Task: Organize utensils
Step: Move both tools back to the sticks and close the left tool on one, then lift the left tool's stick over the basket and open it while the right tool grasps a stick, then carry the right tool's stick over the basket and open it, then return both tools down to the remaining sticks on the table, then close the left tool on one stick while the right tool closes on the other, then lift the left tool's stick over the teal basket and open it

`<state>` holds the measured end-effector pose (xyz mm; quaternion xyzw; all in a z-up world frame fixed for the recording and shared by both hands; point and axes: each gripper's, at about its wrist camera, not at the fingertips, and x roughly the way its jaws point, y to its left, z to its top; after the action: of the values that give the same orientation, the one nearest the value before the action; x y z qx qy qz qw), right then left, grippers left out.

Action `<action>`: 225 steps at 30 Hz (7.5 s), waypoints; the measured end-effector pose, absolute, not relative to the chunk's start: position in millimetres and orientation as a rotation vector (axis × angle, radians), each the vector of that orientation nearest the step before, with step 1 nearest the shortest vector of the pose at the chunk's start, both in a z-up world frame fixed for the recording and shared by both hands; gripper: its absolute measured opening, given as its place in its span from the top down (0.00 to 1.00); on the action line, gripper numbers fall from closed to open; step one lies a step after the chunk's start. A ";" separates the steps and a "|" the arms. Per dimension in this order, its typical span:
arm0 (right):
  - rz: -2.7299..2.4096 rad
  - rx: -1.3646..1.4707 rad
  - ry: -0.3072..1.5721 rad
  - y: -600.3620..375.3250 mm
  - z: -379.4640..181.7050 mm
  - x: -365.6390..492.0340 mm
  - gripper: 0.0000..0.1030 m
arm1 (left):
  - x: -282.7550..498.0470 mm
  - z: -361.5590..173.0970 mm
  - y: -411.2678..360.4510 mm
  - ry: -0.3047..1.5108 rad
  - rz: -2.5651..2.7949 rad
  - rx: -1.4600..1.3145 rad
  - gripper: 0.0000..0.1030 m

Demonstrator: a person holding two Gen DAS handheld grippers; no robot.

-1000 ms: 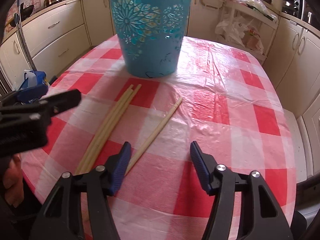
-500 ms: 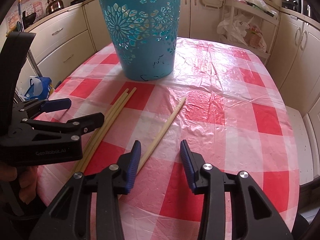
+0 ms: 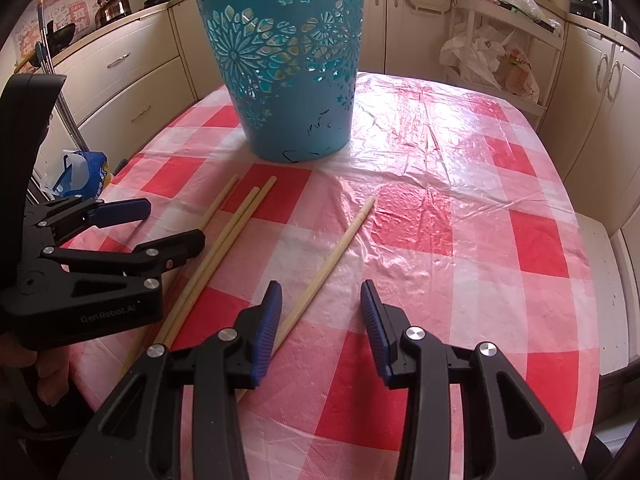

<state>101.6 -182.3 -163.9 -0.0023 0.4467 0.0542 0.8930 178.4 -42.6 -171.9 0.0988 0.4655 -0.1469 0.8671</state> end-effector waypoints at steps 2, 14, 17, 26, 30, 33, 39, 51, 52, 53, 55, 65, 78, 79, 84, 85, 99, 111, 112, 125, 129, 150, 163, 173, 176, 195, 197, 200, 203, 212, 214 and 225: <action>0.126 -0.011 0.926 -179.6 -164.0 105.3 0.63 | 178.9 -170.6 -44.2 0.969 -0.326 0.210 0.51; 0.202 0.033 0.997 -189.7 -162.0 121.3 0.87 | 192.1 -165.4 -42.5 1.027 -0.386 0.173 0.69; 0.214 -0.030 0.992 -179.2 -162.2 122.5 0.89 | 191.9 -165.7 -40.2 1.019 -0.388 0.156 0.93; 0.240 -0.121 1.036 -170.5 -160.6 127.7 0.86 | 198.4 -164.5 -29.3 1.060 -0.394 0.113 0.78; 0.260 -0.173 1.030 -160.8 -160.5 126.7 0.94 | 197.5 -166.3 -38.6 1.029 -0.382 0.206 0.95; 0.249 -0.148 1.020 -165.1 -159.5 122.9 0.94 | 194.4 -163.6 -33.6 1.026 -0.403 0.183 0.96; 0.197 0.160 0.875 -204.8 -150.3 108.8 0.94 | 177.4 -129.3 -5.9 0.893 -0.432 0.031 0.96; 0.132 0.335 0.665 -230.3 -145.3 94.5 0.94 | 183.8 5.2 29.3 0.398 -0.495 -0.216 0.96; 0.134 0.337 0.672 -230.0 -145.2 95.7 0.94 | 188.1 12.9 26.4 0.372 -0.501 -0.221 0.96; 0.132 0.335 0.673 -229.4 -145.1 96.1 0.94 | 193.1 20.8 22.4 0.345 -0.507 -0.220 0.96; 0.141 0.331 0.673 -229.4 -145.4 96.8 0.94 | 202.1 32.0 14.4 0.301 -0.513 -0.217 0.96; 0.155 0.342 0.671 -228.2 -148.7 95.7 0.94 | 270.0 49.4 -28.6 0.133 -0.426 -0.283 0.95; 0.158 0.355 0.675 -230.8 -149.2 96.3 0.94 | 278.0 -20.3 -38.3 0.363 -0.417 -0.155 0.85; 0.157 0.359 0.675 -231.3 -149.4 96.2 0.94 | 274.3 -23.0 -36.1 0.377 -0.414 -0.146 0.80; 0.167 0.383 0.650 -235.6 -147.6 92.5 0.94 | 244.5 -32.9 -1.7 0.368 -0.331 -0.160 0.39; 0.169 0.386 0.640 -236.2 -146.7 91.2 0.94 | 237.6 -35.8 6.5 0.366 -0.313 -0.169 0.39; 0.235 0.417 0.304 -231.5 -77.8 71.5 0.94 | 180.4 -94.0 59.6 0.496 -0.287 -0.398 0.29; 0.286 0.506 -0.144 -222.3 16.0 132.1 0.94 | 168.8 -41.7 44.4 0.375 -0.407 -0.567 0.23; 0.275 0.505 -0.167 -221.6 18.6 135.8 0.94 | 170.8 -40.3 46.9 0.365 -0.396 -0.578 0.23; 0.210 0.417 0.024 -203.4 -47.5 192.0 0.82 | 186.5 -50.2 55.5 0.379 -0.355 -0.614 0.22; 0.218 0.386 0.096 -204.6 -58.2 170.8 0.69 | 181.9 -52.7 60.2 0.387 -0.350 -0.606 0.22; 0.161 0.062 0.914 -139.2 -164.6 124.5 0.74 | 152.5 -104.6 81.8 0.617 -0.250 -0.424 0.19; 0.188 -0.047 0.951 -143.1 -162.5 117.0 0.86 | 165.1 -126.6 49.3 0.777 -0.323 -0.287 0.18; 0.229 -0.061 0.993 -185.7 -160.1 90.7 0.89 | 176.5 -156.6 -30.1 0.938 -0.430 0.043 0.18; 0.190 -0.013 0.992 -197.1 -160.2 93.9 0.89 | 176.8 -163.0 -44.7 0.959 -0.430 0.092 0.25; 0.193 -0.083 0.984 -190.6 -162.1 95.1 0.90 | 169.2 -173.4 -72.1 0.951 -0.428 0.211 0.55; 0.195 -0.084 0.984 -190.7 -162.0 94.4 0.90 | 167.3 -173.3 -73.5 0.946 -0.430 0.219 0.57; 0.193 -0.089 0.988 -190.1 -161.7 95.0 0.89 | 165.1 -172.8 -74.5 0.942 -0.435 0.227 0.63; 0.200 -0.113 0.987 -188.2 -161.8 94.9 0.89 | 163.3 -172.3 -76.0 0.939 -0.450 0.231 0.78; 0.194 -0.031 0.960 -194.0 -161.8 90.8 0.94 | 171.0 -166.9 -63.2 0.969 -0.523 0.108 0.95; 0.189 0.016 0.936 -199.4 -159.6 91.4 0.94 | 170.6 -156.0 -53.3 0.929 -0.528 0.064 0.95; 0.128 0.263 0.802 -230.4 -157.1 100.1 0.94 | 175.7 -31.4 10.3 0.482 -0.539 -0.171 0.95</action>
<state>100.1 -230.4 -157.1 0.1276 0.3889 0.0619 0.9103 175.7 10.3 -31.4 -0.0835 0.2357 -0.2631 0.9318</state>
